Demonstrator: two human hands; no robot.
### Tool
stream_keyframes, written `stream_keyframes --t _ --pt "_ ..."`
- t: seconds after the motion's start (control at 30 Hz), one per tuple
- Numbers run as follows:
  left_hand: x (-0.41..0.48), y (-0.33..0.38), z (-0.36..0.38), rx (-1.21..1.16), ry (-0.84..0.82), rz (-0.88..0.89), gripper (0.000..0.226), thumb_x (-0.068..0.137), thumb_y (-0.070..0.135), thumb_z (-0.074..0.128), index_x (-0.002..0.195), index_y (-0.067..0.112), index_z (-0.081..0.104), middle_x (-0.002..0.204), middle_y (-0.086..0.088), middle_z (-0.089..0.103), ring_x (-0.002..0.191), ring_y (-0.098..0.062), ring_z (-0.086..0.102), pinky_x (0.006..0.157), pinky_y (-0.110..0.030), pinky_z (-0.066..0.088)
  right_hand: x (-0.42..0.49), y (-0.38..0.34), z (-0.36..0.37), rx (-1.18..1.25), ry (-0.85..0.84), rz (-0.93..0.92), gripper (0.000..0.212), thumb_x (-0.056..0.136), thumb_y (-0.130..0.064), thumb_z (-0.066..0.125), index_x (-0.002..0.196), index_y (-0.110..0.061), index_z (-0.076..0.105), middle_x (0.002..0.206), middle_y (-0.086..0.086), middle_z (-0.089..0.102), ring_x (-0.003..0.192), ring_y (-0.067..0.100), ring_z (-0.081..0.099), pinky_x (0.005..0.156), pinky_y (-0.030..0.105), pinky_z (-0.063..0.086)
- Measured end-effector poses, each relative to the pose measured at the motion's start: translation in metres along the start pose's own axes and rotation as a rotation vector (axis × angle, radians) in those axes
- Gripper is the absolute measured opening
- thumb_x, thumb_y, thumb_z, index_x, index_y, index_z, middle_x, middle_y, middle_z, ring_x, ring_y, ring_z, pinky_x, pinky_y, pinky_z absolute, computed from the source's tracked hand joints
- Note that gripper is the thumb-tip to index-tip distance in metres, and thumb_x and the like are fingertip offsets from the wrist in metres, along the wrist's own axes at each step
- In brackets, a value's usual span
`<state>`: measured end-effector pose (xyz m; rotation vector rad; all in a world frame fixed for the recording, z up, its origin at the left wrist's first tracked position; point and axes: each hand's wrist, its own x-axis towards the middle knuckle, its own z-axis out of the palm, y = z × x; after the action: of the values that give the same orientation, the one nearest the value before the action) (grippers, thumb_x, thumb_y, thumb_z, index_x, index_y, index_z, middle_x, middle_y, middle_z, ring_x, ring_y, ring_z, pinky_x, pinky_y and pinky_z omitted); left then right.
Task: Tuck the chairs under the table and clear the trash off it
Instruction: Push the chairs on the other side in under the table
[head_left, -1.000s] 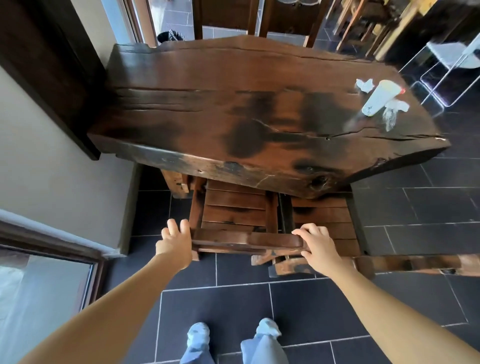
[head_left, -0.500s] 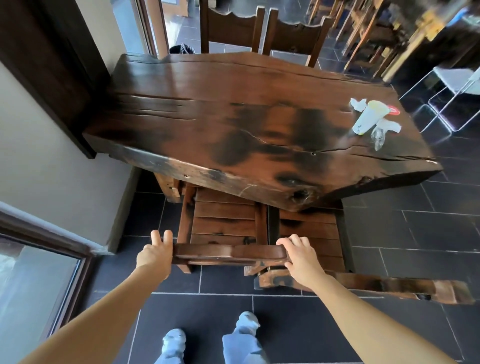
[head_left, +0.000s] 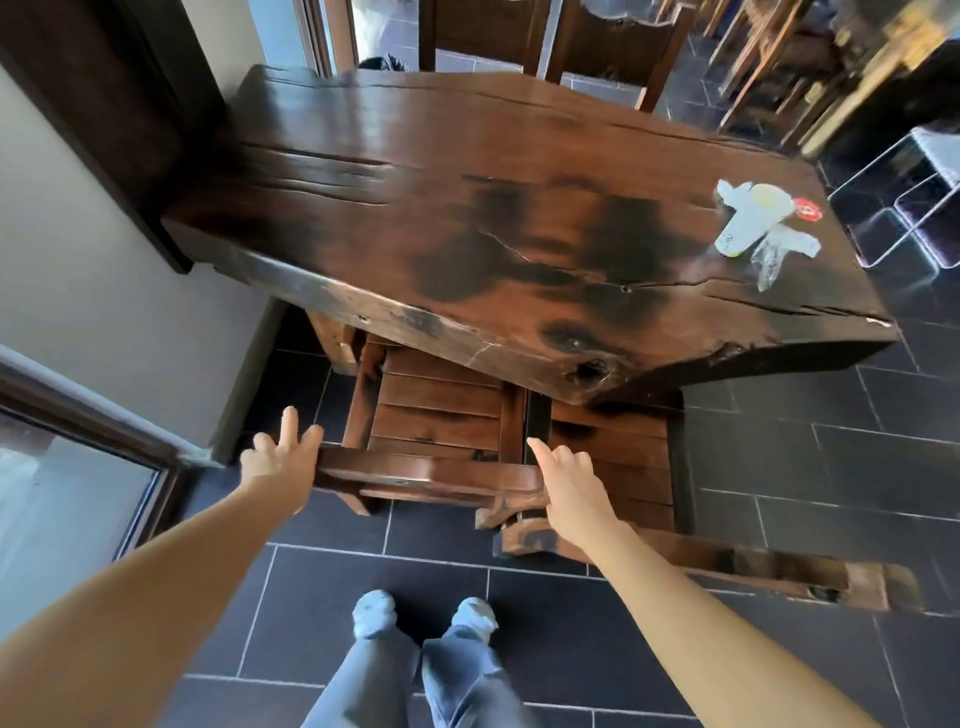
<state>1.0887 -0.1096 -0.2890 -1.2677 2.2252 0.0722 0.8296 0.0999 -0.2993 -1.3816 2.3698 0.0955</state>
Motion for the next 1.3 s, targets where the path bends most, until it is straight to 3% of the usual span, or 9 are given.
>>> stream_keyframes --t 0.07,0.1,0.17,0.23,0.33,0.5,0.77,1.07,1.3 --pt "0.001 -0.005 0.001 0.148 0.082 0.092 0.076 0.077 0.013 0.066 0.138 0.019 0.022 0.155 -0.014 -0.007 0.138 -0.034 0.015 0.110 -0.041 0.029 0.004 -0.002 0.000 -0.019 0.001 0.016 0.080 0.084 -0.004 0.065 0.148 -0.025 0.021 0.138 0.010 0.043 0.121 0.027 0.044 0.095 0.036 0.049" --pt "0.002 -0.008 0.000 0.196 0.090 0.147 0.075 0.077 0.014 0.067 0.139 0.017 0.023 0.155 -0.015 -0.004 0.141 -0.032 0.010 0.113 -0.041 0.025 0.005 -0.003 0.000 -0.031 -0.012 0.022 0.079 0.085 -0.002 0.065 0.147 -0.024 0.023 0.138 0.010 0.042 0.121 0.028 0.043 0.094 0.037 0.049" --pt "0.003 -0.010 -0.003 0.172 0.073 0.201 0.072 0.074 0.010 0.069 0.134 0.014 0.030 0.147 -0.013 0.022 0.135 -0.028 0.027 0.106 -0.037 0.037 0.006 -0.006 -0.002 -0.056 -0.039 0.037 0.074 0.086 -0.003 0.063 0.146 -0.023 0.026 0.139 0.010 0.040 0.122 0.028 0.042 0.092 0.036 0.050" --pt "0.002 -0.009 -0.004 0.131 0.073 0.192 0.068 0.071 0.006 0.072 0.127 0.014 0.035 0.128 -0.007 0.038 0.119 -0.023 0.040 0.087 -0.031 0.049 0.009 -0.006 -0.003 -0.094 -0.056 0.057 0.070 0.086 -0.005 0.063 0.145 -0.022 0.030 0.139 0.010 0.040 0.121 0.027 0.043 0.092 0.034 0.050" --pt "0.001 -0.009 -0.004 0.115 0.051 0.180 0.070 0.070 0.007 0.073 0.127 0.014 0.033 0.124 -0.006 0.039 0.116 -0.022 0.041 0.079 -0.029 0.049 0.009 -0.006 -0.005 -0.137 -0.114 0.083 0.073 0.086 -0.005 0.064 0.146 -0.021 0.027 0.137 0.011 0.045 0.121 0.028 0.046 0.094 0.035 0.049" --pt "-0.004 -0.014 -0.010 0.092 0.017 0.220 0.070 0.076 0.009 0.070 0.134 0.013 0.030 0.129 -0.008 0.039 0.119 -0.024 0.041 0.084 -0.032 0.048 0.012 -0.013 -0.020 -0.283 -0.239 0.107 0.087 0.086 0.000 0.060 0.152 -0.019 0.007 0.137 0.017 0.043 0.122 0.032 0.046 0.096 0.041 0.046" --pt "-0.033 -0.023 0.007 0.027 -0.045 0.246 0.070 0.075 0.008 0.068 0.133 0.013 0.030 0.133 -0.005 0.035 0.124 -0.024 0.035 0.084 -0.034 0.047 0.011 -0.035 -0.013 -0.531 -0.335 0.144 0.047 0.083 0.003 0.060 0.127 -0.010 0.052 0.124 0.013 0.055 0.113 0.034 0.054 0.088 0.045 0.054" --pt "-0.029 -0.032 0.007 -0.028 -0.057 0.305 0.069 0.074 0.015 0.072 0.131 0.013 0.032 0.130 -0.005 0.037 0.120 -0.025 0.037 0.080 -0.035 0.046 0.002 -0.044 -0.010 -0.530 -0.355 0.223 0.046 0.081 0.003 0.062 0.124 -0.012 0.058 0.121 0.011 0.059 0.111 0.033 0.058 0.088 0.044 0.055" --pt "-0.020 -0.037 0.015 -0.007 -0.011 0.374 0.068 0.072 0.024 0.074 0.129 0.019 0.037 0.127 -0.002 0.044 0.121 -0.025 0.043 0.101 -0.039 0.036 0.000 -0.055 -0.013 -0.522 -0.386 0.260 0.039 0.084 0.001 0.062 0.121 -0.010 0.061 0.122 0.012 0.062 0.111 0.033 0.060 0.090 0.043 0.054"
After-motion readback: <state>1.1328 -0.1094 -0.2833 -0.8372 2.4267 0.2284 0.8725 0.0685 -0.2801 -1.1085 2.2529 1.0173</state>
